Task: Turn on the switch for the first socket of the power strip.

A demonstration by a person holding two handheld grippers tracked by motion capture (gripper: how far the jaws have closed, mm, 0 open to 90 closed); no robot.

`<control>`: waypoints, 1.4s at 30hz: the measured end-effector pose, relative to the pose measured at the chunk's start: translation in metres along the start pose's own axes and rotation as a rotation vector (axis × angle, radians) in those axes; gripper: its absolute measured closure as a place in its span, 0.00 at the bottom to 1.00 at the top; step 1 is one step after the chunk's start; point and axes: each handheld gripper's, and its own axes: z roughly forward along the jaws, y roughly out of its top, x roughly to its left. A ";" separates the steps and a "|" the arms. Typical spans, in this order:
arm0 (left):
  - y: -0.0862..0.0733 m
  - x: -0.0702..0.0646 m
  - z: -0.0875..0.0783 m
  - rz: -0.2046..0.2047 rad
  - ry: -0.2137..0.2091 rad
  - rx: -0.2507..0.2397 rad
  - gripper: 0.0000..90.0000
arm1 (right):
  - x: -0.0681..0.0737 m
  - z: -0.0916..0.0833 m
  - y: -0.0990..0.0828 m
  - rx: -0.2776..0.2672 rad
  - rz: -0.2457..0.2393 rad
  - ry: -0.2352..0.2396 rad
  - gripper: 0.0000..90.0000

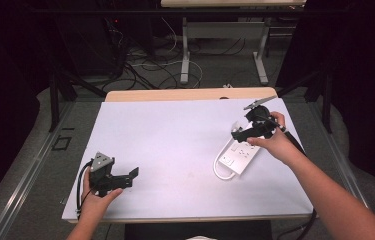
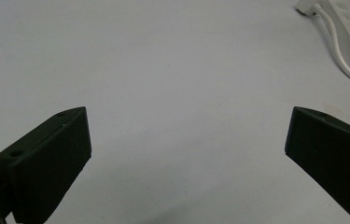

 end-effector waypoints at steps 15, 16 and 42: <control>0.000 0.002 0.000 0.006 -0.001 0.004 0.00 | -0.003 0.023 0.000 0.074 -0.018 -0.023 0.03; 0.000 0.002 0.000 0.006 -0.001 0.003 0.00 | -0.003 0.024 0.000 0.081 -0.029 -0.025 0.03; 0.000 0.003 0.001 -0.008 -0.008 0.000 0.00 | -0.011 0.033 0.002 0.180 -0.044 0.052 0.45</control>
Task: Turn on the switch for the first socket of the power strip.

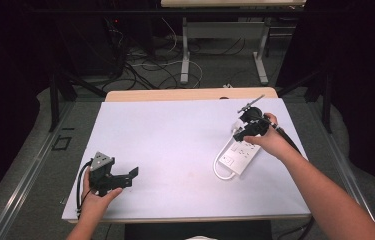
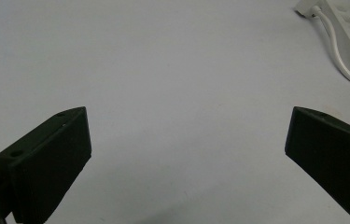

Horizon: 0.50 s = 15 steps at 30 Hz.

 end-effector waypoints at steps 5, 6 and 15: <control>0.000 0.000 0.000 -0.001 0.000 0.002 0.00 | -0.002 0.000 0.000 0.005 -0.006 0.021 0.50; 0.000 0.000 0.000 -0.001 0.000 0.002 0.00 | -0.002 0.001 -0.001 -0.004 -0.005 0.023 0.51; 0.000 0.000 -0.001 -0.004 -0.002 -0.003 0.00 | -0.003 -0.002 -0.001 0.001 0.004 0.033 0.62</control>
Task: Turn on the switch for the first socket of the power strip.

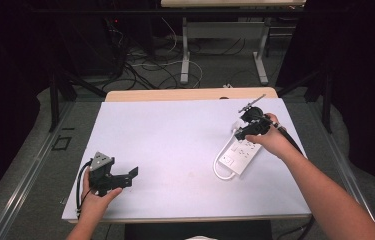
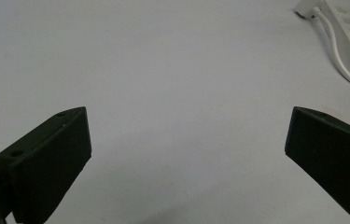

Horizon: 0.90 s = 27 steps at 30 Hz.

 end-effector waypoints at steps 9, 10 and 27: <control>0.000 0.000 0.000 0.001 0.000 0.000 0.00 | 0.001 -0.001 0.000 -0.013 0.002 -0.004 0.59; 0.000 0.000 0.000 0.001 -0.001 0.001 0.00 | 0.001 -0.001 0.000 -0.013 -0.002 -0.012 0.58; 0.000 -0.001 0.000 0.000 0.000 -0.002 0.01 | 0.003 -0.001 0.000 0.003 0.030 0.003 0.83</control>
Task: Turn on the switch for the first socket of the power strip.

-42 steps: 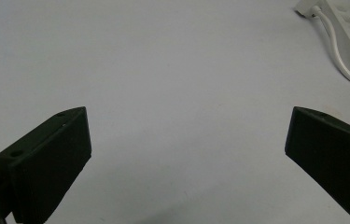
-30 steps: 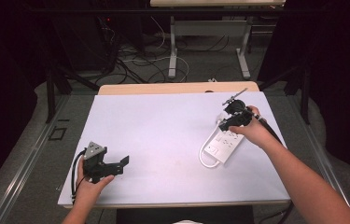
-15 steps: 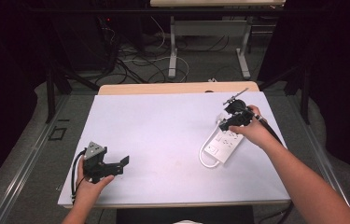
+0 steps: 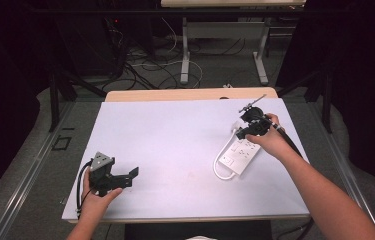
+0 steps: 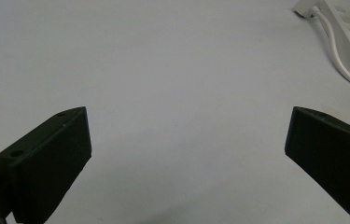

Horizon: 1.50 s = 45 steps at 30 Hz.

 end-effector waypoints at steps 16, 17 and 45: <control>0.000 0.000 0.000 0.001 -0.001 0.004 0.01 | 0.003 0.017 -0.007 0.020 0.000 0.034 1.00; 0.000 0.000 0.000 0.002 -0.002 0.004 0.01 | 0.003 0.018 -0.009 0.021 0.008 0.035 1.00; 0.000 0.000 0.001 -0.001 -0.003 0.011 0.01 | 0.015 0.033 -0.011 0.021 -0.022 0.025 1.00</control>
